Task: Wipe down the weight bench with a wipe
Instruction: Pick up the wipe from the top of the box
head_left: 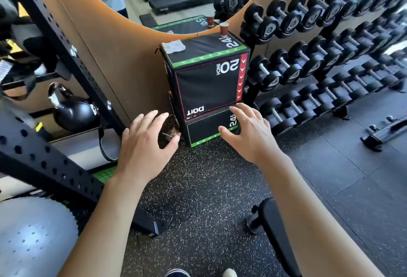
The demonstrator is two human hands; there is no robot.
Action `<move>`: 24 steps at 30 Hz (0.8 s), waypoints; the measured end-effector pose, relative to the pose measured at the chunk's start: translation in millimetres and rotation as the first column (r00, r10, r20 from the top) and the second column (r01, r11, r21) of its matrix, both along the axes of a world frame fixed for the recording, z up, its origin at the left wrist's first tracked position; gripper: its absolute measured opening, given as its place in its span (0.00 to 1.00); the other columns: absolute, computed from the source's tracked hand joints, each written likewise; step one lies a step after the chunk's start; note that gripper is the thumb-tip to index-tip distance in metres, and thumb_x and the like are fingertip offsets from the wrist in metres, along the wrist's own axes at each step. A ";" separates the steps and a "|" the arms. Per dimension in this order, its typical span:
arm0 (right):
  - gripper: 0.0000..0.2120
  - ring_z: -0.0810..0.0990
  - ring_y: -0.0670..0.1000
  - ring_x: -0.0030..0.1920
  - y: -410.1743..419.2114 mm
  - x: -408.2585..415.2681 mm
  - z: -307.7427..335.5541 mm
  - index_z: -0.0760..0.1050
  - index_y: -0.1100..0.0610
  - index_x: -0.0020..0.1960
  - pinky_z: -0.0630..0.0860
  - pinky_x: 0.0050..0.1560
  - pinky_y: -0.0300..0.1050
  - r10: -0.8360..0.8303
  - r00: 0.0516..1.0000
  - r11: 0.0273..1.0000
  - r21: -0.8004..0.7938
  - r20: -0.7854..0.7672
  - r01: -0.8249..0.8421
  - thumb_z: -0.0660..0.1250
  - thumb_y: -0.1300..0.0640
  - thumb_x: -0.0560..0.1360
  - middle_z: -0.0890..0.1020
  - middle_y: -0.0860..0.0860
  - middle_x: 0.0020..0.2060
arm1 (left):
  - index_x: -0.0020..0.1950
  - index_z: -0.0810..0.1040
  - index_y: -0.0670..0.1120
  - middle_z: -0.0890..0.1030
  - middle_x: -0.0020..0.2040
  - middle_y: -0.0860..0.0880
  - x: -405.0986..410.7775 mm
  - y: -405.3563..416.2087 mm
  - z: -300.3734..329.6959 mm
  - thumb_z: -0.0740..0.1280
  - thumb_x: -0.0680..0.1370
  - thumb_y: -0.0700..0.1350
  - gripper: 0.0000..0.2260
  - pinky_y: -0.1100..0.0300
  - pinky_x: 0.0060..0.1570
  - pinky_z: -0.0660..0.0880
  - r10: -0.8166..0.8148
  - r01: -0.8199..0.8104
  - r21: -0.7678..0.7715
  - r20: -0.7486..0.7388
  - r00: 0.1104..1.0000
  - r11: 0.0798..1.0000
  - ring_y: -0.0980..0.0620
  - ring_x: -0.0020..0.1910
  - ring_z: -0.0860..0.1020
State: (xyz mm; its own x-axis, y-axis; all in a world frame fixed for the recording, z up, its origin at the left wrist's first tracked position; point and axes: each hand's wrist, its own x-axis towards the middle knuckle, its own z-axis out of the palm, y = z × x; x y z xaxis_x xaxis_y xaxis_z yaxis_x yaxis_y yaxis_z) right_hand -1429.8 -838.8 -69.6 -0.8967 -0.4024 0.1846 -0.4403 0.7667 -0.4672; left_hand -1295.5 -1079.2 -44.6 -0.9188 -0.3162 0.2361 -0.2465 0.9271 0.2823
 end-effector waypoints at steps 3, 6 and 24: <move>0.36 0.57 0.50 0.79 -7.6 -30.5 -2.7 0.64 0.47 0.78 0.59 0.75 0.59 -0.015 1.000 1.000 0.000 0.004 0.015 0.60 0.31 0.76 0.63 0.45 0.79 | 0.79 0.67 0.56 0.67 0.80 0.53 -36.6 -10.0 -1.7 0.62 0.80 0.64 0.29 0.38 0.75 0.64 -0.024 0.024 -0.009 -0.016 1.000 1.000 0.47 0.80 0.62; 0.36 0.58 0.50 0.79 -20.5 -61.9 -7.8 0.64 0.47 0.78 0.59 0.75 0.59 -0.032 0.999 0.999 0.006 0.004 0.032 0.59 0.31 0.75 0.63 0.45 0.78 | 0.79 0.67 0.56 0.68 0.80 0.53 -73.5 -25.3 -6.5 0.59 0.79 0.66 0.30 0.37 0.76 0.64 -0.049 0.049 -0.003 -0.020 0.999 0.999 0.47 0.80 0.62; 0.37 0.57 0.49 0.79 -169.8 -239.9 20.3 0.63 0.45 0.79 0.60 0.75 0.57 -0.172 0.980 0.978 0.097 -0.100 0.182 0.56 0.29 0.74 0.63 0.44 0.78 | 0.80 0.66 0.57 0.67 0.81 0.53 -305.6 -186.1 5.5 0.58 0.78 0.67 0.31 0.35 0.76 0.64 -0.219 0.223 0.041 -0.081 0.972 0.974 0.47 0.81 0.61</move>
